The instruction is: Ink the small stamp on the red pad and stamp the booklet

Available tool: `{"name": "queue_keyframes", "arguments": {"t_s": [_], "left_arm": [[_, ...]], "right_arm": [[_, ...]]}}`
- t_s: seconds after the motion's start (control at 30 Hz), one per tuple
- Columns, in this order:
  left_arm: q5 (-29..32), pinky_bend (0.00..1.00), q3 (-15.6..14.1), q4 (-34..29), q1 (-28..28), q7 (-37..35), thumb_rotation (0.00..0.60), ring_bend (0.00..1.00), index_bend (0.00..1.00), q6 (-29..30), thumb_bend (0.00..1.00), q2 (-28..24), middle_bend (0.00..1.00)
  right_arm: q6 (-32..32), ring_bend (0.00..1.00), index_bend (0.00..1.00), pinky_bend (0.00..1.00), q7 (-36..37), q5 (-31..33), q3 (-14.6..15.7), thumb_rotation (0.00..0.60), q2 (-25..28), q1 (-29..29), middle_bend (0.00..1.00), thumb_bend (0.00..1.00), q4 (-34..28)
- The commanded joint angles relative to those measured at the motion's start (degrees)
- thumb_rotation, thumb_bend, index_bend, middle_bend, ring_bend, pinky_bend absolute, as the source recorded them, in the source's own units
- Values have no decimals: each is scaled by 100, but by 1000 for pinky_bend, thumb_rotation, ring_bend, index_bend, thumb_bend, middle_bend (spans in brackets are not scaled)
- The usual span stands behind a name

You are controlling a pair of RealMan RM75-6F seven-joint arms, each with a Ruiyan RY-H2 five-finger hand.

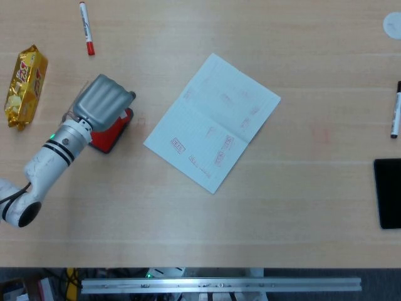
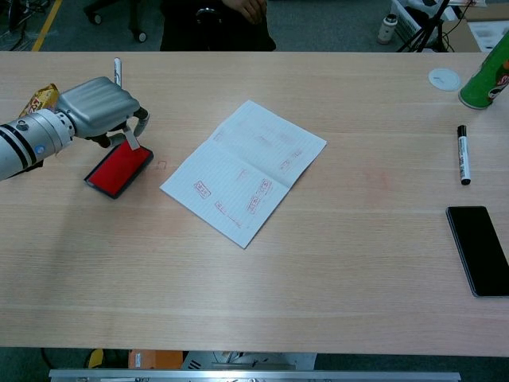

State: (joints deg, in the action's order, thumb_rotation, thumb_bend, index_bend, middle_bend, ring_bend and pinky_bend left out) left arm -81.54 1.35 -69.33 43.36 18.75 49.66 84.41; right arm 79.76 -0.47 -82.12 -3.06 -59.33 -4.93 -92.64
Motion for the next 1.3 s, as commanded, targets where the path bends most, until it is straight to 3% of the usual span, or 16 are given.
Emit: {"name": "queue_keyframes", "arguments": {"t_s": [0.03,0.27,0.5,0.8,1.3], "left_arm": [[-89,1000,36,-328,17,162,600,971,586,156,352,-64,985],[-282,1000,22,-832,45,577,600,971,586,375,352,166,985],[-365,1000,67,-735,141,856,600,971,586,425,352,668,986],[-542,1000,51,31,239,852,600,971,588,493,352,1203,987],[-880,1000,-191,1121,165,475,600,971,589,739,353,1625,988]], "right_arm": [[-14,460,378,514,21,-4,4,600,-8,-5,422,188,21],[-37,464,378,514,84,14,15,600,-7,8,422,189,88],[-48,466,378,514,120,26,25,600,-1,22,422,189,115],[-33,466,377,514,138,88,21,600,28,65,423,189,133],[-22,467,378,514,17,106,-5,600,52,62,423,189,42]]}}
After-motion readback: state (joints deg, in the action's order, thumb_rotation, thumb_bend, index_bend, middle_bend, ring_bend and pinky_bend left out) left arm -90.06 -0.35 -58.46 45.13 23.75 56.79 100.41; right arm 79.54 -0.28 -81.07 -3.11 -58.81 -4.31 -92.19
